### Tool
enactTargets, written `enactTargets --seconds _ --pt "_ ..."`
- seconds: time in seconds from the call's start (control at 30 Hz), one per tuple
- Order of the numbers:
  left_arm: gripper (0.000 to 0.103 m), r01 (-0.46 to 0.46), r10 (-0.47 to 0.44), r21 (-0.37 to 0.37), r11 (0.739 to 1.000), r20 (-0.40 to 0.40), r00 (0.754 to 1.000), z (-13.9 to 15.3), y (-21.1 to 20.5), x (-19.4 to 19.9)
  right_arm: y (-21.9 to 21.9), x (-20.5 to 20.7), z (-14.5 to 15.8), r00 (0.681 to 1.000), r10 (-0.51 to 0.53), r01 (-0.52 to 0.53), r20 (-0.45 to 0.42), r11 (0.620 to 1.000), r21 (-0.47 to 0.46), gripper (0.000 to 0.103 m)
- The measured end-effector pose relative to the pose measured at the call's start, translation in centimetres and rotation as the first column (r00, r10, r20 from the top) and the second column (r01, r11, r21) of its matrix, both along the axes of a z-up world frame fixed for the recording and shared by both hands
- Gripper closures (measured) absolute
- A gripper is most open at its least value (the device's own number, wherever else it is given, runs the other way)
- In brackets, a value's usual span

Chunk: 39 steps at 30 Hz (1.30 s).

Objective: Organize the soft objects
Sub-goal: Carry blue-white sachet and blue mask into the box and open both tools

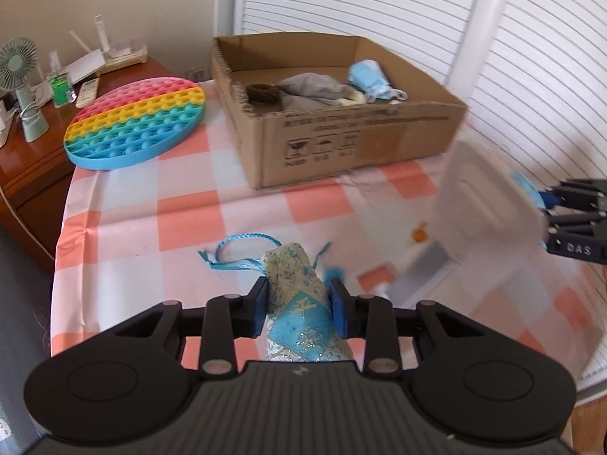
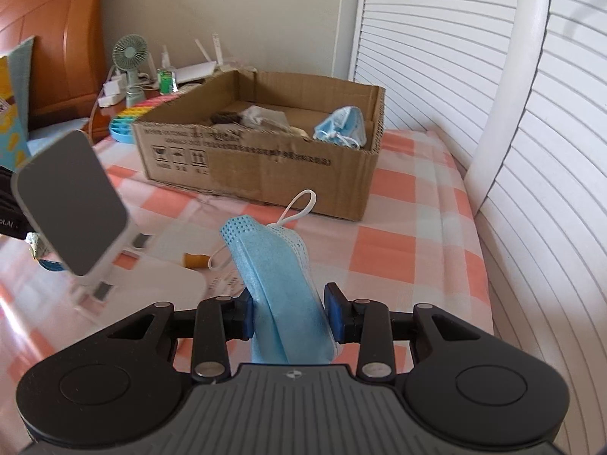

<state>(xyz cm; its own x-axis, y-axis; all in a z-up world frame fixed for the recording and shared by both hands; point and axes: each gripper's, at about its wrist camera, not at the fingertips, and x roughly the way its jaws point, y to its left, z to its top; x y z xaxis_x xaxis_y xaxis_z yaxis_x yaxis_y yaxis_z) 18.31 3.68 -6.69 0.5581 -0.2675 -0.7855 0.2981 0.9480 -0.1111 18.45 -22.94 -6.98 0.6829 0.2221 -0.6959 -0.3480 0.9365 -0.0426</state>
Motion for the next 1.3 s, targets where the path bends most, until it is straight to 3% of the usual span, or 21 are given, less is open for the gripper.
enactTargets --seconds 0.47,0.7,0.97,1.3 --pt "0.071 0.168 -0.168 0.006 0.986 0.003 0.986 3.4 -2.4 -4.7 0.4 -3.0 2.4 0.998 0.062 -0.062 0.017 0.998 0.002 0.063" --pt "0.071 0.168 -0.171 0.039 0.985 0.057 0.984 5.6 -2.4 -4.8 0.1 -2.2 3.8 0.998 0.04 -0.041 0.045 0.999 0.015 0.063" --pt "0.071 0.073 -0.081 0.073 0.995 0.109 0.991 8.1 -0.6 -1.1 -1.2 0.8 5.4 0.999 -0.018 0.016 0.037 0.998 0.056 0.063" --pt "0.071 0.07 -0.084 0.085 0.994 0.186 0.979 11.8 -2.5 5.8 0.0 5.5 8.0 0.998 0.011 -0.016 0.061 0.996 0.082 0.063"
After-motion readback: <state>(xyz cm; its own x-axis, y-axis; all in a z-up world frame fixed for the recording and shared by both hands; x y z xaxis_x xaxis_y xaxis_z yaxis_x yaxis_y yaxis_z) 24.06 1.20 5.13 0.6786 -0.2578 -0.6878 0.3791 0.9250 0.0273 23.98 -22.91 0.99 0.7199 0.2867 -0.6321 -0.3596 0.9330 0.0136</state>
